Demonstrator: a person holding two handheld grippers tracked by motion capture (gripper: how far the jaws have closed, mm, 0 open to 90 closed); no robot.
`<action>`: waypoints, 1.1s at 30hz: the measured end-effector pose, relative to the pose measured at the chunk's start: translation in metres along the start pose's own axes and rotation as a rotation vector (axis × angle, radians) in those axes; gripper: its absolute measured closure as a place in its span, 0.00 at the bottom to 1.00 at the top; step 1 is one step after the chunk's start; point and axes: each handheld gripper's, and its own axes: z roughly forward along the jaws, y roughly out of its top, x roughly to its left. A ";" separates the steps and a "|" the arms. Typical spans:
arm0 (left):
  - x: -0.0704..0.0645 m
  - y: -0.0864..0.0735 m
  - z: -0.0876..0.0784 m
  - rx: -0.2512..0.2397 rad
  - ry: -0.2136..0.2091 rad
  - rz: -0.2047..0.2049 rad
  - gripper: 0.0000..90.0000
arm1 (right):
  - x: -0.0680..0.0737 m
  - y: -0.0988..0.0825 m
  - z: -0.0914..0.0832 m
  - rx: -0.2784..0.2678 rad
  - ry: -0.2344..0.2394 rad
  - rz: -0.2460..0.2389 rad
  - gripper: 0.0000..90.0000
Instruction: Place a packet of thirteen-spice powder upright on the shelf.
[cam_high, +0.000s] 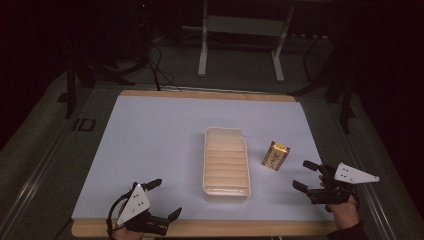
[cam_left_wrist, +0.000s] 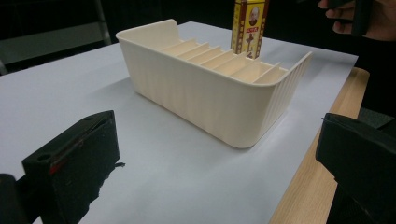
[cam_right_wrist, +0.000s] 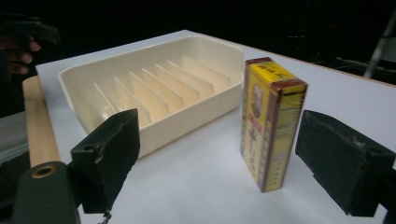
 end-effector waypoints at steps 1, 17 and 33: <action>0.000 0.000 0.000 0.000 0.000 0.000 0.00 | 0.000 0.000 0.001 0.003 0.014 -0.005 0.15; 0.000 0.000 0.000 0.003 0.001 0.002 0.00 | -0.001 -0.002 0.004 0.046 -0.068 0.000 0.15; -0.001 -0.001 0.000 0.010 0.000 0.007 0.00 | -0.006 0.002 0.027 0.296 0.232 -0.094 0.15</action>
